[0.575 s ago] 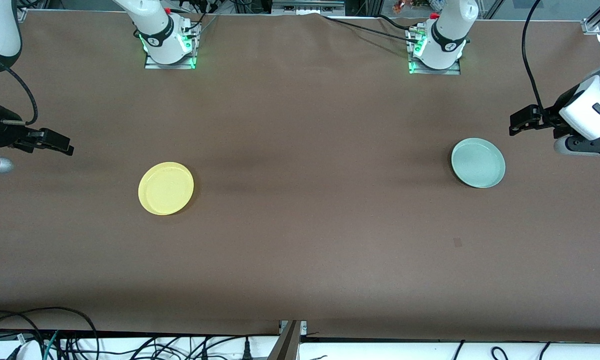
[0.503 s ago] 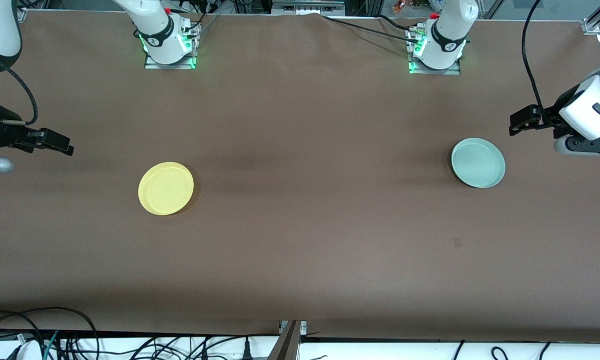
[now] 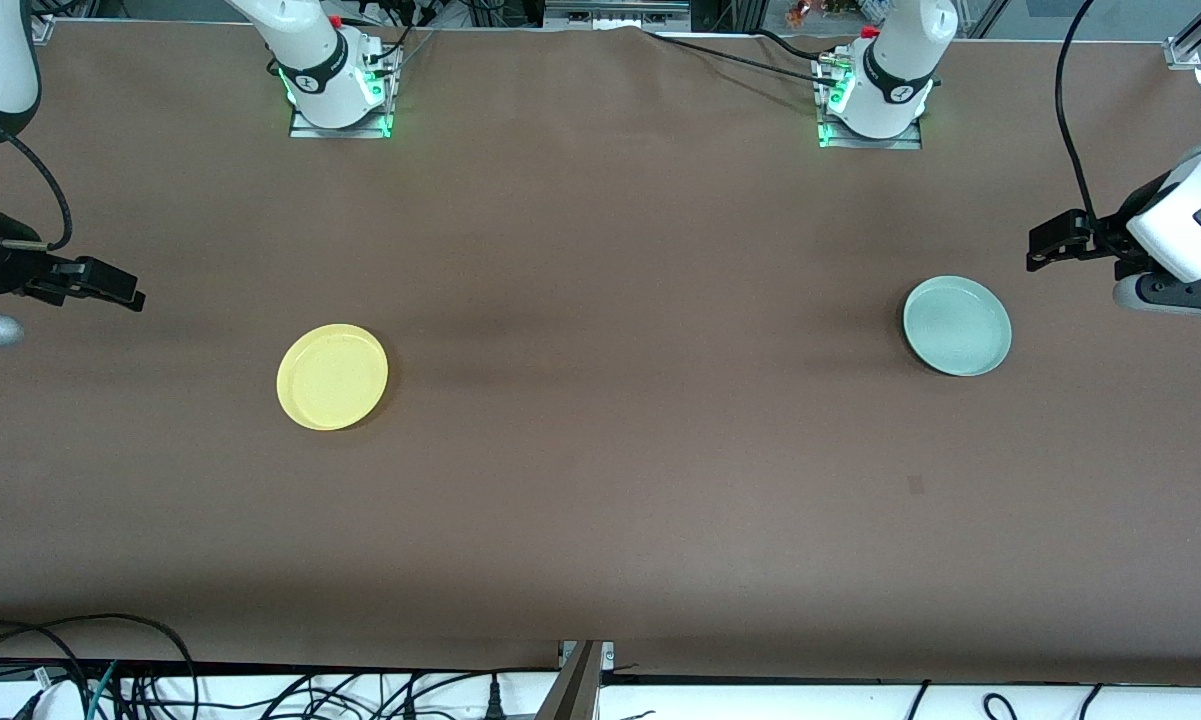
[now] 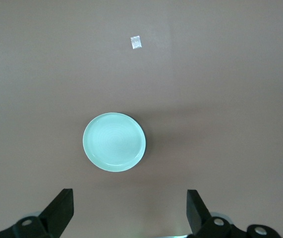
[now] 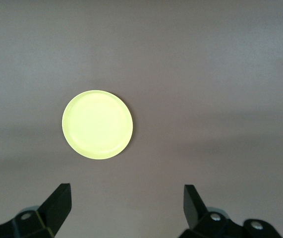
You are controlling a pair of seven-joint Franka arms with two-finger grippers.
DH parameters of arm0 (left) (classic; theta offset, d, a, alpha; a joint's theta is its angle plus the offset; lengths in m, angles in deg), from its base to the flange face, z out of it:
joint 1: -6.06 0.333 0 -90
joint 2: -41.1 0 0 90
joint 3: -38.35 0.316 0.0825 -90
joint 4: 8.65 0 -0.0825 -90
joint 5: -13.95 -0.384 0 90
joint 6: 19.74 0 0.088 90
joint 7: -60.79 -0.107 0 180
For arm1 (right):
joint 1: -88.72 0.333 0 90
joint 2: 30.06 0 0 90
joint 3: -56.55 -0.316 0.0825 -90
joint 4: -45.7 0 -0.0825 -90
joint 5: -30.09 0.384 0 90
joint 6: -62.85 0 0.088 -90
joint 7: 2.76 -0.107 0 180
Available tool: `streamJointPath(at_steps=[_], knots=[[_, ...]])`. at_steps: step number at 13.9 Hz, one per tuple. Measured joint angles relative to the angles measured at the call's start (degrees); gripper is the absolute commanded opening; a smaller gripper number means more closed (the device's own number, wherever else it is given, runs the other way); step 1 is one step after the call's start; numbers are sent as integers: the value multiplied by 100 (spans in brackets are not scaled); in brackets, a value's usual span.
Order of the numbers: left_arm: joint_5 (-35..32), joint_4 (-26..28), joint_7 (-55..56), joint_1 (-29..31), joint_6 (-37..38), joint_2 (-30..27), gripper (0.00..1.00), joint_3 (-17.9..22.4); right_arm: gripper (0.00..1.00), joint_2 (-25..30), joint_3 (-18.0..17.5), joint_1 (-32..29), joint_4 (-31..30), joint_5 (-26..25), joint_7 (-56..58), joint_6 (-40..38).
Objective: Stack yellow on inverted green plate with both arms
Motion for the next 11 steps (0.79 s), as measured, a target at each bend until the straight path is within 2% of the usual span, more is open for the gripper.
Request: streamJointPath(at_steps=[3, 5, 7, 11], knots=[[-2, 11, -1074, 308, 38, 272, 100, 35, 100, 0, -6, 5, 0, 0, 0, -3], [30, 15, -1930, 838, -146, 715, 100, 44, 100, 0, -9, 7, 0, 0, 0, -7], [98, 18, -2667, 1280, -587, 1248, 100, 52, 100, 0, -11, 7, 3, 0, 0, -7], [101, 214, -3743, 1481, -1659, 2021, 100, 44, 100, 0, -16, 10, 6, 0, 0, -7]])
